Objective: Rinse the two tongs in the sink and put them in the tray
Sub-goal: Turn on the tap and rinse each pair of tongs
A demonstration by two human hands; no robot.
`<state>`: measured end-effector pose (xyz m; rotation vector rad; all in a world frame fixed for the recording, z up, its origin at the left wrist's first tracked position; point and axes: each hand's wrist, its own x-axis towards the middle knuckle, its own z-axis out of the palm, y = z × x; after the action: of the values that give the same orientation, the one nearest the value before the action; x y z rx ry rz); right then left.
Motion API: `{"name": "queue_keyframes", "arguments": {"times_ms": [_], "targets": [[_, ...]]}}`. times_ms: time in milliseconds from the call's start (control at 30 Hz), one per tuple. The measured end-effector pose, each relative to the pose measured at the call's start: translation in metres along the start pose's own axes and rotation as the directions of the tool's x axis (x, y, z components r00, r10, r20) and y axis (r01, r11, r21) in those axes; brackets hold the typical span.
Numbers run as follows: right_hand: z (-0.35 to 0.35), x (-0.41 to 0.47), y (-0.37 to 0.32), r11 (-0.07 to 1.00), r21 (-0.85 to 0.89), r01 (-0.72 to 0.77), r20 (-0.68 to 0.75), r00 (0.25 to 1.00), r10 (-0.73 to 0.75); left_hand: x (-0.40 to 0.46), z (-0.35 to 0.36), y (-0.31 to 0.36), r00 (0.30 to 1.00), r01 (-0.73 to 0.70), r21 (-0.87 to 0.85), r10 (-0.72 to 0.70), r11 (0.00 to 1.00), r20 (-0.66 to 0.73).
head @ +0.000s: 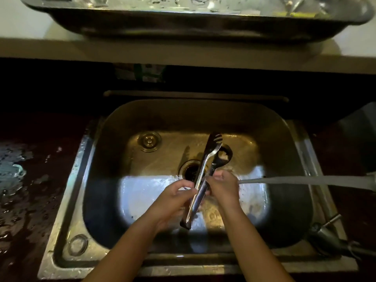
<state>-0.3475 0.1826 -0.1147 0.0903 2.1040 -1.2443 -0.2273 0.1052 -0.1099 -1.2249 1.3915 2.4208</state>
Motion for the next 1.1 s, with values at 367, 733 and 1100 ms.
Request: {"name": "queue_keyframes", "arguments": {"times_ms": [367,733,1100], "targets": [[-0.035,-0.039,-0.003,0.963,0.270,-0.008,0.023,1.000,0.002,-0.006,0.029,0.014,0.990,-0.030,-0.088,0.042,0.996,0.135],[-0.096,-0.066,0.025,0.410,-0.607,0.680,0.274,0.664,-0.695,-0.027,0.034,0.063,0.972,0.008,0.060,-0.022,0.998,0.234],[-0.090,-0.052,0.018,0.227,-0.624,0.747,0.470,0.592,-0.655,-0.035,0.027,0.059,0.987,0.045,0.153,-0.067,0.987,0.144]]}}
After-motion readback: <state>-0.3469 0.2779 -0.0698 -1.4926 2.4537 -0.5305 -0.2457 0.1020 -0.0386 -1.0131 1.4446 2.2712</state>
